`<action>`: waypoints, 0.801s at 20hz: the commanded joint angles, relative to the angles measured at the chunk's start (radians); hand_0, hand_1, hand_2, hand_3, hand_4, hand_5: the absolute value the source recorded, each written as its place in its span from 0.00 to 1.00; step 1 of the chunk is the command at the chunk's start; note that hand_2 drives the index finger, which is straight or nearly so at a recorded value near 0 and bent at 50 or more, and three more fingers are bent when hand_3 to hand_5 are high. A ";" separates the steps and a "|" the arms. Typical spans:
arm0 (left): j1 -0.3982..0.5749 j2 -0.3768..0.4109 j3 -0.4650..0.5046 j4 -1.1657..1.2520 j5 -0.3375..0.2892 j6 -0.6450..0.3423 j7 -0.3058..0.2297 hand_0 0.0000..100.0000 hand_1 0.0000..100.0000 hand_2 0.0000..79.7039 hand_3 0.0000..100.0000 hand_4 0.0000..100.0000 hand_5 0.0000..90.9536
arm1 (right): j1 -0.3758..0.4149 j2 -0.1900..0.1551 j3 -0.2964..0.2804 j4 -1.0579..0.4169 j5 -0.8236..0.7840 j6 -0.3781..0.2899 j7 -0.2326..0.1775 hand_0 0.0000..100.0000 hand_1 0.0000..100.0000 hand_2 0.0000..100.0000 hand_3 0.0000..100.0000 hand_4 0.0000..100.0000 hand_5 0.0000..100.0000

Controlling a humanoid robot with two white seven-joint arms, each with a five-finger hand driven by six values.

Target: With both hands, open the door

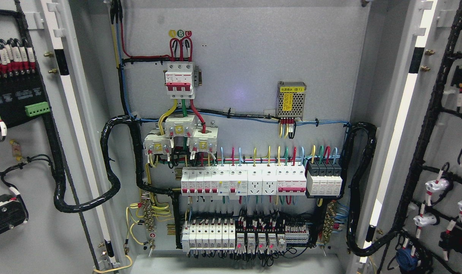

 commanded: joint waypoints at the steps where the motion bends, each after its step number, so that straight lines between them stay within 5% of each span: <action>1: -0.052 -0.091 -0.044 0.318 -0.004 0.104 -0.010 0.00 0.00 0.00 0.00 0.00 0.00 | -0.074 0.128 0.014 0.373 0.093 0.008 -0.039 0.00 0.00 0.00 0.00 0.00 0.00; 8: -0.095 -0.117 -0.044 0.365 -0.016 0.333 -0.018 0.00 0.00 0.00 0.00 0.00 0.00 | -0.106 0.139 0.020 0.390 0.172 0.186 -0.200 0.00 0.00 0.00 0.00 0.00 0.00; 11: -0.128 -0.159 -0.027 0.460 -0.142 0.343 -0.018 0.00 0.00 0.00 0.00 0.00 0.00 | -0.117 0.142 0.041 0.392 0.205 0.271 -0.258 0.00 0.00 0.00 0.00 0.00 0.00; 16: -0.142 -0.195 -0.004 0.500 -0.211 0.344 -0.018 0.00 0.00 0.00 0.00 0.00 0.00 | -0.148 0.145 0.041 0.395 0.267 0.387 -0.378 0.00 0.00 0.00 0.00 0.00 0.00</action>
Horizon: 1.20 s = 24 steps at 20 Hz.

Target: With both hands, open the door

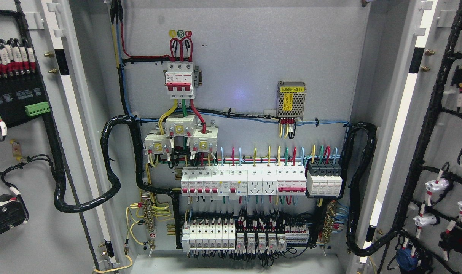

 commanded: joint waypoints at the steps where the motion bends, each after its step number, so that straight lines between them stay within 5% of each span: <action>1: -0.034 -0.090 0.060 0.189 -0.136 0.006 0.001 0.00 0.00 0.00 0.00 0.00 0.00 | -0.035 0.039 0.016 0.100 0.076 0.084 -0.084 0.00 0.00 0.00 0.00 0.00 0.00; 3: -0.034 -0.100 0.168 0.190 -0.244 0.006 0.001 0.00 0.00 0.00 0.00 0.00 0.00 | -0.036 0.057 0.019 0.116 0.079 0.102 -0.089 0.00 0.00 0.00 0.00 0.00 0.00; 5: -0.034 -0.103 0.202 0.183 -0.283 0.006 0.001 0.00 0.00 0.00 0.00 0.00 0.00 | -0.039 0.065 0.021 0.143 0.101 0.113 -0.090 0.00 0.00 0.00 0.00 0.00 0.00; 11: -0.034 -0.117 0.206 0.177 -0.277 -0.003 0.001 0.00 0.00 0.00 0.00 0.00 0.00 | -0.044 0.087 0.019 0.165 0.164 0.116 -0.125 0.00 0.00 0.00 0.00 0.00 0.00; 24: -0.092 -0.148 0.205 0.174 -0.232 -0.002 0.026 0.00 0.00 0.00 0.00 0.00 0.00 | -0.065 0.110 0.011 0.223 0.164 0.136 -0.122 0.00 0.00 0.00 0.00 0.00 0.00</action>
